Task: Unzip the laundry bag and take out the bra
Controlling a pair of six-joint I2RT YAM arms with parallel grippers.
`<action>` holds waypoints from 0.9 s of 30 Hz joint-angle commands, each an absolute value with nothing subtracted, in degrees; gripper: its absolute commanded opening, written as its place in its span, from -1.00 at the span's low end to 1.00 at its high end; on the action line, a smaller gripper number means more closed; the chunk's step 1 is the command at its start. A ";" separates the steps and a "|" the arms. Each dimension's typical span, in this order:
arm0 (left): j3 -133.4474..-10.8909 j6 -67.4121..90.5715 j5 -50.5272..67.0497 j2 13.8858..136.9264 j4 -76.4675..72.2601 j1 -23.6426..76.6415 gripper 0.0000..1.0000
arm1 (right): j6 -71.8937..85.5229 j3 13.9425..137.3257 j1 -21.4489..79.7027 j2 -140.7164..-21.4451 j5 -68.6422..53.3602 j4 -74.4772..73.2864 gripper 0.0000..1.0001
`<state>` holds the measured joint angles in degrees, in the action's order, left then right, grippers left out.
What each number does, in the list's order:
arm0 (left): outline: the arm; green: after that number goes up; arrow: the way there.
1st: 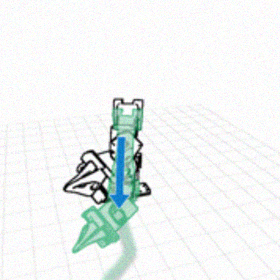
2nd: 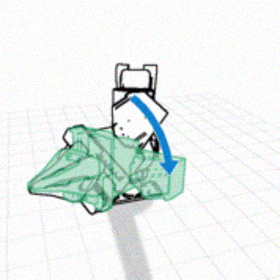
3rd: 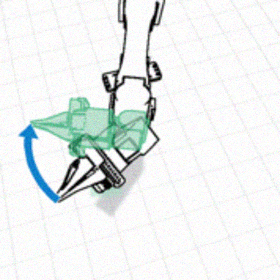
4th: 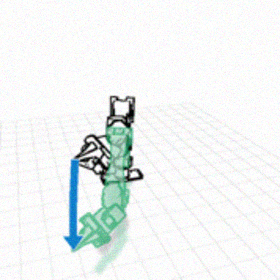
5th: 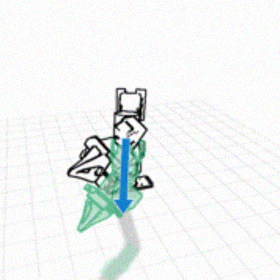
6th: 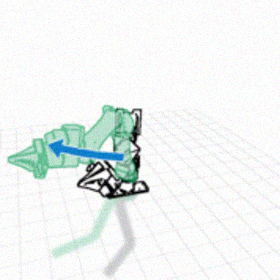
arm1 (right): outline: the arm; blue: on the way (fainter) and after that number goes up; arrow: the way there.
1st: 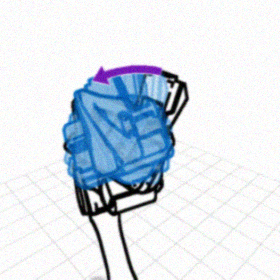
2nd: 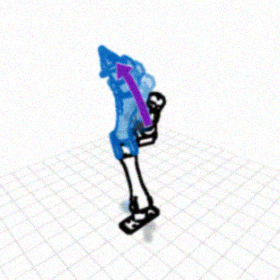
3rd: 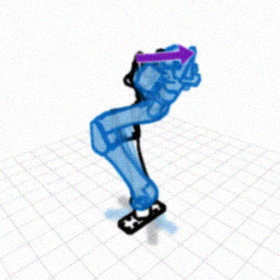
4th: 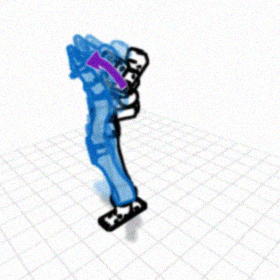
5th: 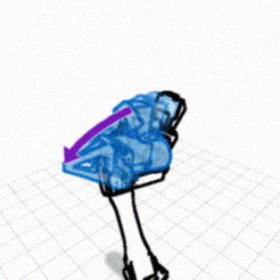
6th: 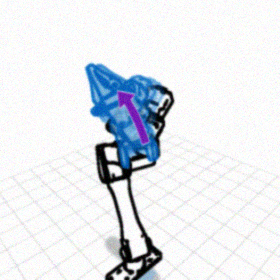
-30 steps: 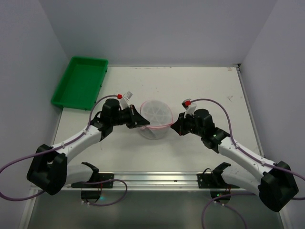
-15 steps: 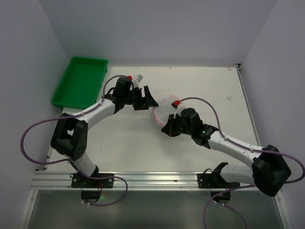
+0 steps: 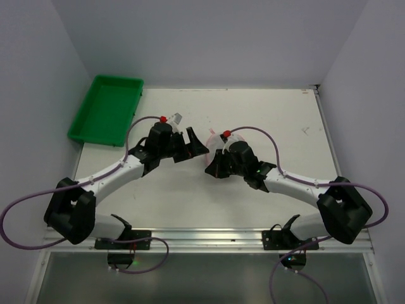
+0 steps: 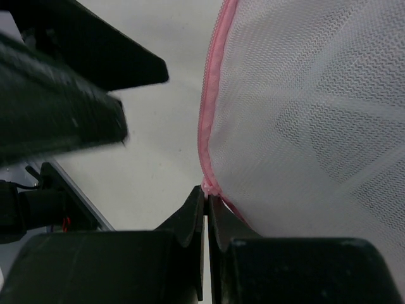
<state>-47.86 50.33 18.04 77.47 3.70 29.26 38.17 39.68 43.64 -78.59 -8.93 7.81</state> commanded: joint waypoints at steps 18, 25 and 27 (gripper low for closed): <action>-46.86 49.66 13.00 78.58 -0.17 31.30 -1.00 | 34.89 34.74 37.20 -64.19 -2.89 -2.63 -1.00; -48.86 37.02 20.91 77.34 8.95 24.79 -1.00 | 31.47 32.34 28.48 -57.66 -6.83 -6.50 -1.00; -52.18 33.42 23.11 79.53 11.42 24.61 -1.00 | 29.89 33.65 28.56 -58.27 -9.83 -5.46 -1.00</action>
<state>-47.57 44.01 22.48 78.15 4.34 27.46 34.20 32.36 30.37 -58.61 -9.54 -1.91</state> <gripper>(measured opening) 0.027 0.011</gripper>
